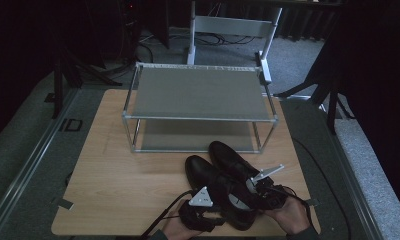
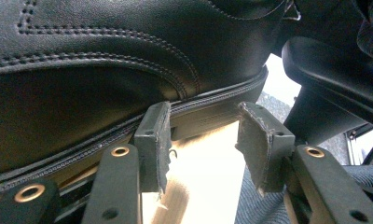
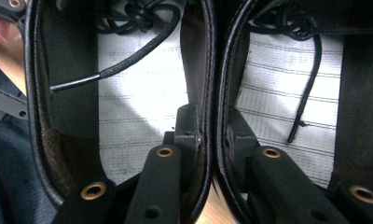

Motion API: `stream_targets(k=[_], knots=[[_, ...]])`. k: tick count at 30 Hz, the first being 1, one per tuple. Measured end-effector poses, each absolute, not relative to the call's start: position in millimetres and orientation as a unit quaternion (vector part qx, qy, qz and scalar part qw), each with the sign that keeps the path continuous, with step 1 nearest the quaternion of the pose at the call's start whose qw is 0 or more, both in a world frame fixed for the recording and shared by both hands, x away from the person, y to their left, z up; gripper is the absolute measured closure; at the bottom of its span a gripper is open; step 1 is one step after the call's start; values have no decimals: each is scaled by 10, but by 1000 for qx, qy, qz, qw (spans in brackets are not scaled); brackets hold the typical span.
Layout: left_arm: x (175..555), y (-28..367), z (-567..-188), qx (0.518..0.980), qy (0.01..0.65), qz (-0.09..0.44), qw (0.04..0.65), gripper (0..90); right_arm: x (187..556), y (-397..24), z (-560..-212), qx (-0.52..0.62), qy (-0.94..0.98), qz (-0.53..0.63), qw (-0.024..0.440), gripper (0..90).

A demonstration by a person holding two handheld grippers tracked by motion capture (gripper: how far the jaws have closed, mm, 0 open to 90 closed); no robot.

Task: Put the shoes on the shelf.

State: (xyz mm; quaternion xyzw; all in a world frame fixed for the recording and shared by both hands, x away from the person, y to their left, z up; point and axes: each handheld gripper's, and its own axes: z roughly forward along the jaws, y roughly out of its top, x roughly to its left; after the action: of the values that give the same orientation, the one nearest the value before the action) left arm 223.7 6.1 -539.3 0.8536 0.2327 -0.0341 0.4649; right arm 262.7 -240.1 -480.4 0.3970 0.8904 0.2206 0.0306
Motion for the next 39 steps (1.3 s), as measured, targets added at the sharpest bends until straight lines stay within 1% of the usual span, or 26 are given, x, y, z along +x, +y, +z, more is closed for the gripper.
stream_targets(k=[7,11,19,28,30,31,32,33,34,39], knots=[[2250,69,-5386,850,238,-32,468,548,2580,-2450,-4830,415,872,257,39,801],[2247,66,-5385,851,239,-30,468,548,2536,-2452,-4839,418,867,266,51,806],[2245,80,-5332,840,249,-27,481,550,2472,-2498,-4830,439,849,291,52,807],[2242,110,-5171,829,246,-4,503,524,2422,-2578,-4755,466,814,342,61,807],[2230,106,-5128,831,241,6,501,519,2414,-2574,-4718,464,813,346,64,807],[2219,95,-5095,836,238,21,495,517,2430,-2580,-4704,464,811,350,59,806],[2219,95,-5095,836,238,21,495,512,2430,-2580,-4704,464,811,350,59,806],[2221,89,-5076,839,242,34,486,513,2450,-2568,-4700,465,809,353,60,806],[2221,89,-5076,839,242,34,486,513,2450,-2568,-4700,465,809,353,60,806],[2271,108,-5056,835,263,57,480,522,2516,-2486,-4675,466,808,352,74,805]])
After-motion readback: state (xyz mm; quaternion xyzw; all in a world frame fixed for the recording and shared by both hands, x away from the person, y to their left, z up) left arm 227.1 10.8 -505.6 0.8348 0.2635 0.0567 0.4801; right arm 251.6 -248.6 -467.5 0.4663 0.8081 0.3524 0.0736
